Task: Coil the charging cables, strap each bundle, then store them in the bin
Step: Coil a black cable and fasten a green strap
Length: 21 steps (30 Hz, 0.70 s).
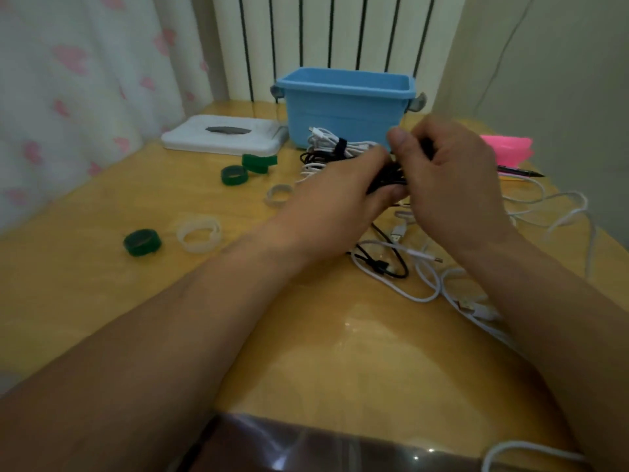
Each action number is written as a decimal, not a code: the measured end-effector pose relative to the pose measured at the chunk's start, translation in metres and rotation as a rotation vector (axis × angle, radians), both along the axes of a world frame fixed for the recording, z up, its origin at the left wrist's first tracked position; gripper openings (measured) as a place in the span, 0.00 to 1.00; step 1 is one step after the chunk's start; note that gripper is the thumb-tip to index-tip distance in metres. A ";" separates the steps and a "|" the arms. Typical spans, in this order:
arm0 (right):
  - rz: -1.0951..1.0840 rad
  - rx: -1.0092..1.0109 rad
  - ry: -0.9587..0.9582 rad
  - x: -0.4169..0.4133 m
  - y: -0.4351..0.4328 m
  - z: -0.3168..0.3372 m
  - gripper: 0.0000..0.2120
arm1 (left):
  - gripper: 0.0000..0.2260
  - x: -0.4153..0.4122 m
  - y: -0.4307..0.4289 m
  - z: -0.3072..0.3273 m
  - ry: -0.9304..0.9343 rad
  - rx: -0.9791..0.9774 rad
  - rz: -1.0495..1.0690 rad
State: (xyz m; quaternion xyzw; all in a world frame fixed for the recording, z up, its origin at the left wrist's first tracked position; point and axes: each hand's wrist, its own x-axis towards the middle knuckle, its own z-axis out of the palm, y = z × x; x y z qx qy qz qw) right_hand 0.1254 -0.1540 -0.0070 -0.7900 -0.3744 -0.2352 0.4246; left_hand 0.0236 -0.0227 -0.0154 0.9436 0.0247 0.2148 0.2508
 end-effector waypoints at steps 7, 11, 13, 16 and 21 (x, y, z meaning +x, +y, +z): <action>0.016 0.039 0.038 -0.009 0.001 0.003 0.15 | 0.12 -0.004 -0.003 0.001 -0.010 0.164 0.087; 0.065 0.034 0.140 -0.020 0.001 0.006 0.21 | 0.11 -0.007 0.001 0.000 -0.018 0.139 0.049; 0.108 -0.011 0.210 -0.022 0.001 0.010 0.24 | 0.10 -0.005 0.003 -0.002 -0.001 0.089 0.048; 0.161 -0.028 0.470 -0.015 0.006 0.027 0.38 | 0.13 -0.005 0.011 0.003 -0.077 -0.171 0.060; 0.130 -0.212 0.453 0.004 0.010 0.045 0.35 | 0.21 -0.024 0.043 0.030 -0.356 -0.788 0.098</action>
